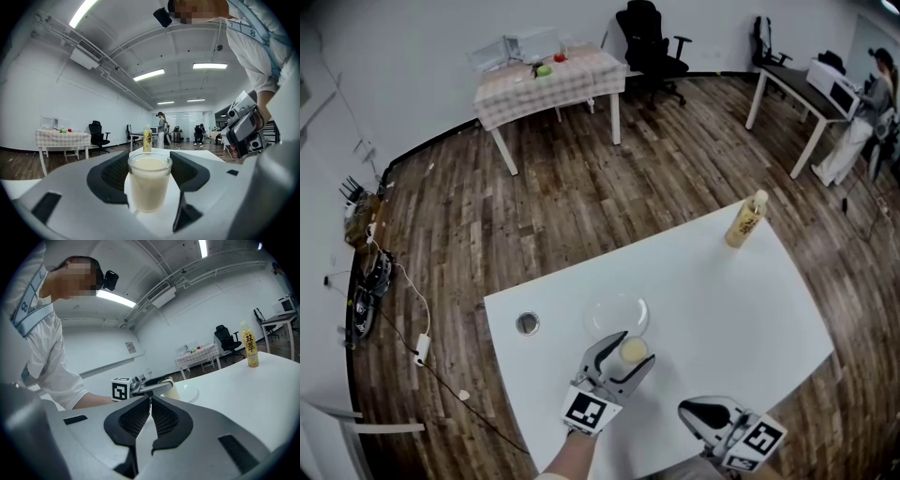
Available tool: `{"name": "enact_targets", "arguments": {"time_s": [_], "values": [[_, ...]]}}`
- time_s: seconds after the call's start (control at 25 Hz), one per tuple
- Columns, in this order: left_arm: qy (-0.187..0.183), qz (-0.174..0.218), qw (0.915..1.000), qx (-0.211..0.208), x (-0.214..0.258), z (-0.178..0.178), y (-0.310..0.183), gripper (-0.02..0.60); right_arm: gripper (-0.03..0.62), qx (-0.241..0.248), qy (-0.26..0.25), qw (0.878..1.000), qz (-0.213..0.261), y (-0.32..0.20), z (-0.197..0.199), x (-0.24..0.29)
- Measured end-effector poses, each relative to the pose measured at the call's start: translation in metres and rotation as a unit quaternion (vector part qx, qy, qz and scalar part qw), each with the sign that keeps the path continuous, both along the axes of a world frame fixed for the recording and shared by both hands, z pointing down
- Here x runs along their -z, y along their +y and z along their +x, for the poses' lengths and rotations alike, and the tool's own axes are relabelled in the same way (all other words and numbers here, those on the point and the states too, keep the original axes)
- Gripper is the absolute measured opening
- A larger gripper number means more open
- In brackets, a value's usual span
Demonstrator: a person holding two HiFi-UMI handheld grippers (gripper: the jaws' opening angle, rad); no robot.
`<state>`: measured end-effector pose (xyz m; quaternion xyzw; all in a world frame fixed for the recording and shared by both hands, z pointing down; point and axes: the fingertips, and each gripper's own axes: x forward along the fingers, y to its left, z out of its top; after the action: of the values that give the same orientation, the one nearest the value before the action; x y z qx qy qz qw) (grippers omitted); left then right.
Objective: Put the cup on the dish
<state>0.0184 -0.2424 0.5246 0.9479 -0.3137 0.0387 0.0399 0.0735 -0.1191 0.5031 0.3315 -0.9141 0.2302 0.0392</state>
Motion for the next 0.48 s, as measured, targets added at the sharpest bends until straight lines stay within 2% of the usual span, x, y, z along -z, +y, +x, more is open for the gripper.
{"name": "enact_targets", "arguments": {"time_s": [0.48], "values": [[-0.002, 0.008, 0.9997, 0.023, -0.007, -0.004, -0.047, 0.27, 0.035, 0.02, 0.0, 1.0, -0.022, -0.036, 0.004, -0.008]]}}
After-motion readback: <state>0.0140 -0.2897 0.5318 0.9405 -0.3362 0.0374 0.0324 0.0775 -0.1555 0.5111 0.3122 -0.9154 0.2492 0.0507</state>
